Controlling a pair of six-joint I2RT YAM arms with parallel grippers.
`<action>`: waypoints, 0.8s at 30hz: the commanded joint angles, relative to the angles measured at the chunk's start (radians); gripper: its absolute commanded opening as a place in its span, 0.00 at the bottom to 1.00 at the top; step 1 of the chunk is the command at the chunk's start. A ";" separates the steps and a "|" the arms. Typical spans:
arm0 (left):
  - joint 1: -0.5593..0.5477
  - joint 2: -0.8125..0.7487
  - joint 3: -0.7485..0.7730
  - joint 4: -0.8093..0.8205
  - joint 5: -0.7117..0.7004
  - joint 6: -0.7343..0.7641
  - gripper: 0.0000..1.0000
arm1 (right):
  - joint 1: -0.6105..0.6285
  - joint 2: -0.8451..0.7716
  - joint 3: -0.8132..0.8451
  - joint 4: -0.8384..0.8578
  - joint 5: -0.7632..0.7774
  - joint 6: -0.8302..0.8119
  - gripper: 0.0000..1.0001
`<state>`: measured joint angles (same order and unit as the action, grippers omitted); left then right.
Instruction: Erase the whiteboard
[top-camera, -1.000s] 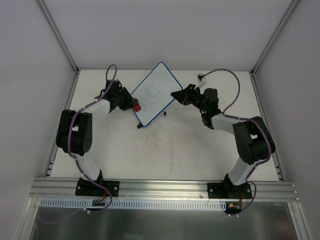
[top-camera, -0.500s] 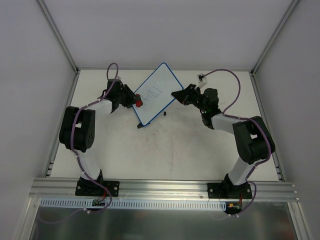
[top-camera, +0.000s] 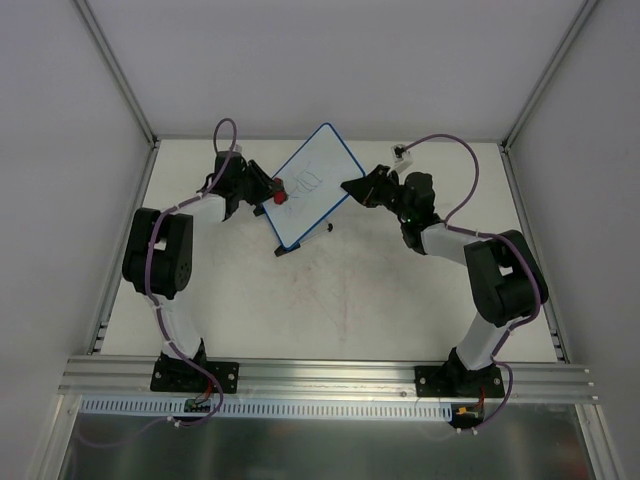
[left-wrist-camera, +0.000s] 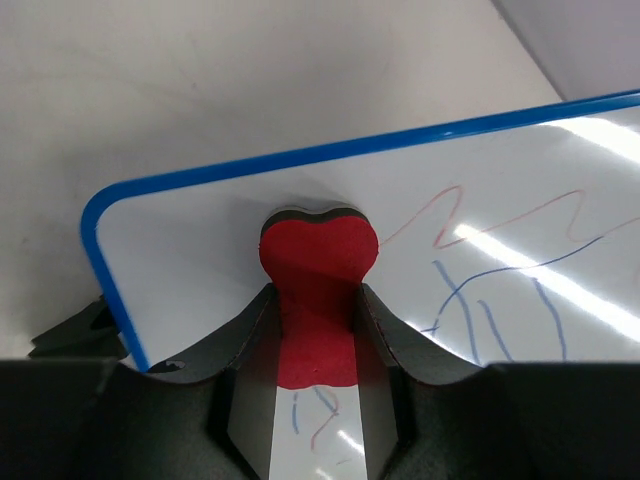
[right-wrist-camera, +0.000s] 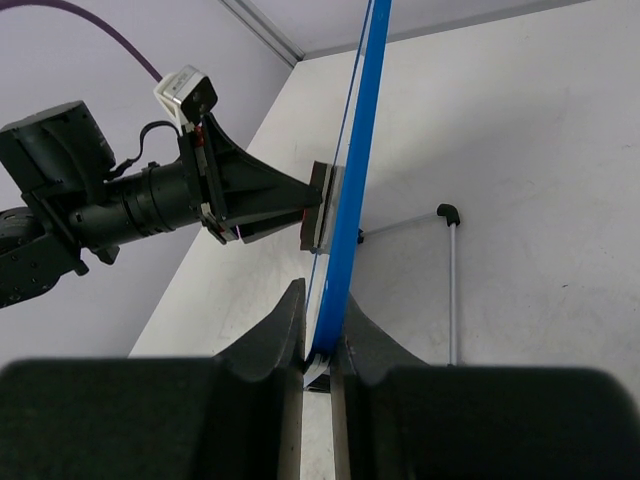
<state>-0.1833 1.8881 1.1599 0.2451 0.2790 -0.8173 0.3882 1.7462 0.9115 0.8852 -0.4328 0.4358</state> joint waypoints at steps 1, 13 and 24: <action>-0.056 0.048 0.105 0.019 0.048 -0.017 0.00 | 0.041 0.007 0.033 -0.037 -0.083 -0.121 0.00; -0.166 0.169 0.487 -0.121 0.069 -0.029 0.00 | 0.047 0.019 0.053 -0.084 -0.090 -0.134 0.00; -0.173 0.215 0.565 -0.240 0.043 0.003 0.00 | 0.047 0.019 0.061 -0.092 -0.096 -0.134 0.00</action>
<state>-0.3485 2.0995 1.7790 0.0719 0.3332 -0.8265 0.3950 1.7466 0.9432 0.8173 -0.4282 0.4232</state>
